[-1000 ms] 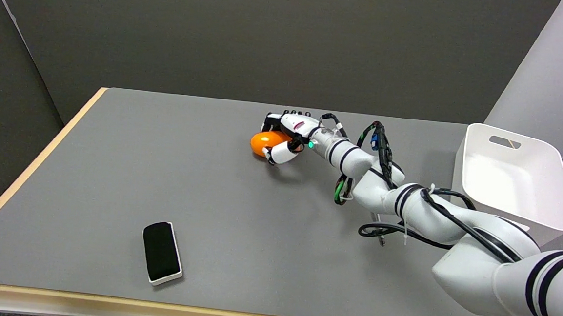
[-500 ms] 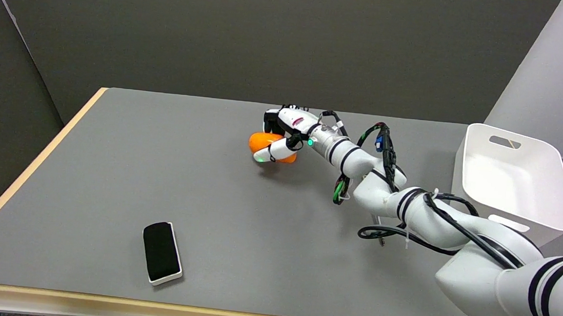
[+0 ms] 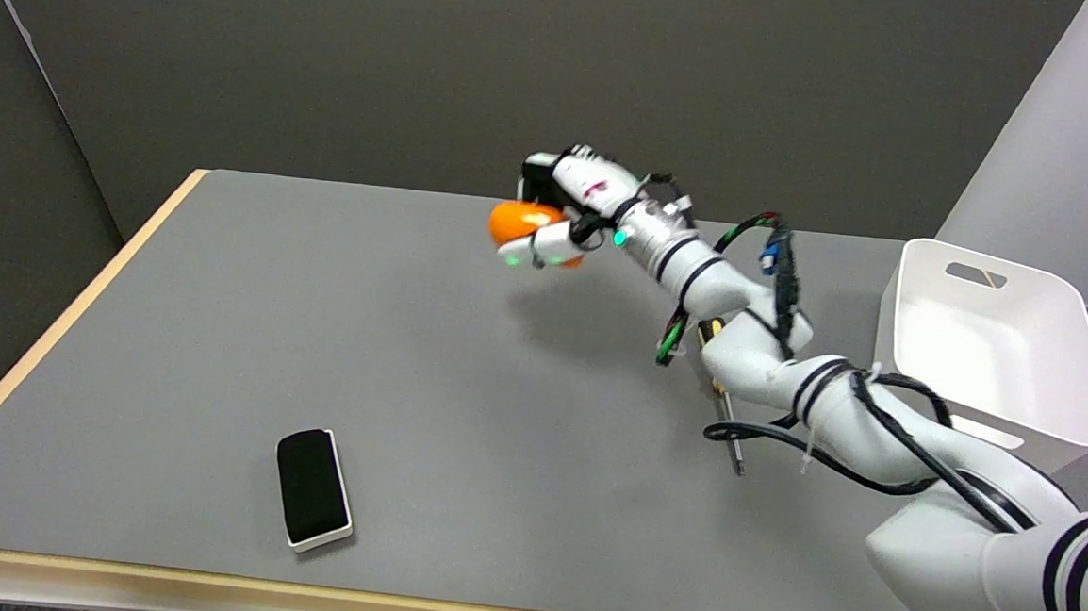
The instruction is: Pick up mango.
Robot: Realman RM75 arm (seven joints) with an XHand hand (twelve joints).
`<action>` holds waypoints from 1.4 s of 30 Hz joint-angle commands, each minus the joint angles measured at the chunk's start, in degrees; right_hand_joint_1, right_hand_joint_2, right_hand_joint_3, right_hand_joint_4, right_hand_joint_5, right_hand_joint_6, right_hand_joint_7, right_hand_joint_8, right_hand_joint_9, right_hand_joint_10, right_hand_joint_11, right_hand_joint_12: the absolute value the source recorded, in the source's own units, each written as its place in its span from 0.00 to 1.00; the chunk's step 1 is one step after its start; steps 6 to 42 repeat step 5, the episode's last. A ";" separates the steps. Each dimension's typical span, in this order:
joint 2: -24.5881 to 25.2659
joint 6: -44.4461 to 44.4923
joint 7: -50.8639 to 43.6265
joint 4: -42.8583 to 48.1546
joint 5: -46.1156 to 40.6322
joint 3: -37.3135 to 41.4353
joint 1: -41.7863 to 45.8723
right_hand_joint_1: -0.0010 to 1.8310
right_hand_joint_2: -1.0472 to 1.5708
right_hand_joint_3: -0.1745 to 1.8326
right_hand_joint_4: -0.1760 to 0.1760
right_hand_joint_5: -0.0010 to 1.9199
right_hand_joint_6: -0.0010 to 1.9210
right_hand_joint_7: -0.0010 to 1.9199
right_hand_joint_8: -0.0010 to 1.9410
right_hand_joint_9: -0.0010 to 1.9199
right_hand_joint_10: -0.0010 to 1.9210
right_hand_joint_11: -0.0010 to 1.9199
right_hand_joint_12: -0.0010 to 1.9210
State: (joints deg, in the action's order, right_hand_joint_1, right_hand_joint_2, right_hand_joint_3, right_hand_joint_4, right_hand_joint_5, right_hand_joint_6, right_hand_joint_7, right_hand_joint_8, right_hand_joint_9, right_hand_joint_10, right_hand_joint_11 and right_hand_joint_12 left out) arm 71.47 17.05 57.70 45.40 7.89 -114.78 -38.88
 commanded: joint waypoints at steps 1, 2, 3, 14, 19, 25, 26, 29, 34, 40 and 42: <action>-16.52 -17.78 -14.83 29.68 -0.23 26.04 14.72 0.61 0.86 0.23 0.25 0.26 0.84 0.37 0.85 0.37 0.82 0.00 1.00; -17.37 -18.77 -14.83 30.78 -0.23 28.68 16.13 0.61 0.86 0.23 0.25 0.26 0.84 0.38 0.84 0.37 0.82 0.00 1.00; -18.22 -19.79 -14.83 31.97 -0.23 32.18 18.24 0.61 0.86 0.23 0.25 0.26 0.84 0.38 0.84 0.37 0.82 0.00 1.00; -18.73 -21.11 -14.83 33.33 -0.23 37.27 21.53 0.61 0.86 0.22 0.25 0.25 0.84 0.37 0.85 0.37 0.82 0.00 0.99; -18.73 -21.11 -14.83 33.33 -0.23 37.27 21.53 0.61 0.86 0.22 0.25 0.25 0.84 0.37 0.85 0.37 0.82 0.00 0.99; -18.73 -21.11 -14.83 33.33 -0.23 37.27 21.53 0.61 0.86 0.22 0.25 0.25 0.84 0.37 0.85 0.37 0.82 0.00 0.99; -18.73 -21.11 -14.83 33.33 -0.23 37.27 21.53 0.61 0.86 0.22 0.25 0.25 0.84 0.37 0.85 0.37 0.82 0.00 0.99; -18.73 -21.11 -14.83 33.33 -0.23 37.27 21.53 0.61 0.86 0.22 0.25 0.25 0.84 0.37 0.85 0.37 0.82 0.00 0.99; -18.73 -21.11 -14.83 33.33 -0.23 37.27 21.53 0.61 0.86 0.22 0.25 0.25 0.84 0.37 0.85 0.37 0.82 0.00 0.99; -18.73 -21.11 -14.83 33.33 -0.23 37.27 21.53 0.61 0.86 0.22 0.25 0.25 0.84 0.37 0.85 0.37 0.82 0.00 0.99; -18.73 -21.11 -14.83 33.33 -0.23 37.27 21.53 0.61 0.86 0.22 0.25 0.25 0.84 0.37 0.85 0.37 0.82 0.00 0.99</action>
